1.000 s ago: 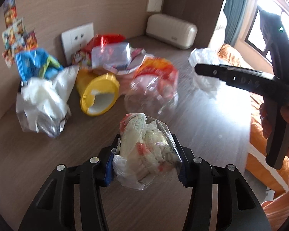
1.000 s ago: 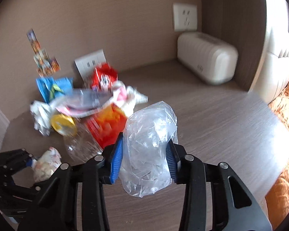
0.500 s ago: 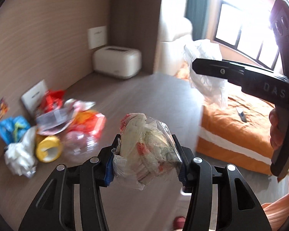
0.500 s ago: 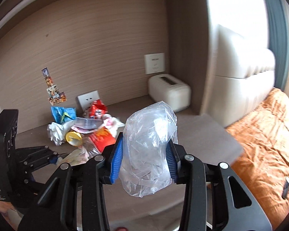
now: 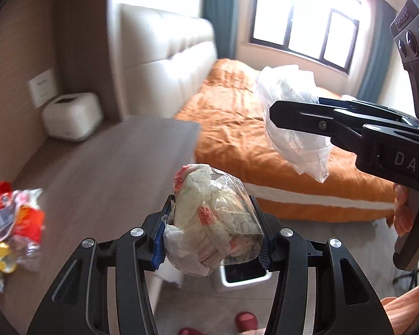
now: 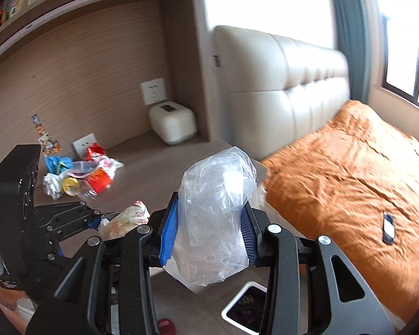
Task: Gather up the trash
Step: 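Carry both items over the white bin and open both tools to drop them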
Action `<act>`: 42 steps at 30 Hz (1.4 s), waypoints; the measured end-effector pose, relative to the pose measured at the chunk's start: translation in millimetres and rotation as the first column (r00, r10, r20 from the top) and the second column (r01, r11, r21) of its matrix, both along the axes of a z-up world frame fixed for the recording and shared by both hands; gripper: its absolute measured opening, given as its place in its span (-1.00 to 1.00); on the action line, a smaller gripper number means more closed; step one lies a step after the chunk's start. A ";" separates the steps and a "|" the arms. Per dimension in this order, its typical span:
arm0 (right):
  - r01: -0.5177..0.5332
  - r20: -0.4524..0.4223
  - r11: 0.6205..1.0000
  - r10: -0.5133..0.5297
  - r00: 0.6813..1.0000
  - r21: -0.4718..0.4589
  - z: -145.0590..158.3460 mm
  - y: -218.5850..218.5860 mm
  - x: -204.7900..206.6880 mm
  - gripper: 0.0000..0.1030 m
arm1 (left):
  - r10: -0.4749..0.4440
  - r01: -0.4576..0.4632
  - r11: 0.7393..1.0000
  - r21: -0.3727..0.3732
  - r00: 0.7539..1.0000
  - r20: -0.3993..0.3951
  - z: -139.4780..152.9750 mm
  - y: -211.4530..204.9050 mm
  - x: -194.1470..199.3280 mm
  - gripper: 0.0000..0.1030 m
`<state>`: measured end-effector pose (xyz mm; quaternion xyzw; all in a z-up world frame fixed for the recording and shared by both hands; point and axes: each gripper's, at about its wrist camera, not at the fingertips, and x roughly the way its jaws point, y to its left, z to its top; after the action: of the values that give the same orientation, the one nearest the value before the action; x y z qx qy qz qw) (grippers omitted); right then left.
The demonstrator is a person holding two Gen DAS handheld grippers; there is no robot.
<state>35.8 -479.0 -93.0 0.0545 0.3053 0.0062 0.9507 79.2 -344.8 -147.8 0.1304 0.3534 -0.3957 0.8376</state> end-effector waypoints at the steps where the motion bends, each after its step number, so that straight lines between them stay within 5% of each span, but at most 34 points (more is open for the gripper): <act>1: 0.019 -0.007 1.000 -0.019 1.000 0.002 -4.0 -8.0 -6.3 -0.19 | -0.017 0.017 1.000 0.003 1.000 -0.004 -3.0 -7.3 -3.9 -0.04; 9: 0.110 -0.082 0.993 -0.107 0.991 0.033 -42.1 -50.1 -30.2 -0.19 | -0.150 0.154 0.987 0.051 0.986 -0.065 -46.5 -63.4 -16.7 -0.04; 16: 0.151 -0.179 0.986 -0.136 0.974 0.073 -104.9 -82.6 -27.5 -0.19 | -0.238 0.252 0.963 0.094 0.961 -0.142 -113.2 -108.8 -17.0 -0.03; 28: 0.181 -0.376 0.969 -0.107 0.920 0.168 -300.3 -126.9 -2.2 -0.18 | -0.307 0.350 0.932 0.099 0.903 -0.300 -297.7 -158.0 2.1 -0.03; 30: 0.179 -0.405 0.969 -0.096 0.909 0.172 -338.0 -131.1 -1.8 -0.05 | -0.299 0.347 0.932 0.107 0.899 -0.320 -327.2 -159.7 4.6 0.03; 32: 0.177 -0.432 0.968 -0.084 0.898 0.180 -368.1 -132.9 -1.5 0.78 | -0.281 0.333 0.937 0.106 0.898 -0.337 -355.3 -160.1 5.6 0.92; 33: 0.191 -0.436 0.967 -0.101 0.894 0.167 -381.5 -133.8 -3.3 0.90 | -0.277 0.327 0.939 0.103 0.901 -0.334 -363.3 -159.8 5.9 0.91; 37: 0.223 -0.486 0.964 -0.126 0.865 0.147 -413.1 -137.4 -4.6 0.92 | -0.263 0.326 0.936 0.134 0.899 -0.349 -395.2 -159.4 6.5 0.91; 42: 0.240 -0.484 0.964 -0.156 0.861 0.116 -402.6 -137.9 -5.7 0.92 | -0.245 0.307 0.941 0.140 0.907 -0.342 -383.2 -155.2 7.8 0.91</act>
<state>30.1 -616.9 -495.6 0.1674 0.5179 -0.0789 0.8352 87.0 -500.0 -531.0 0.1932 0.4984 -0.4907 0.6881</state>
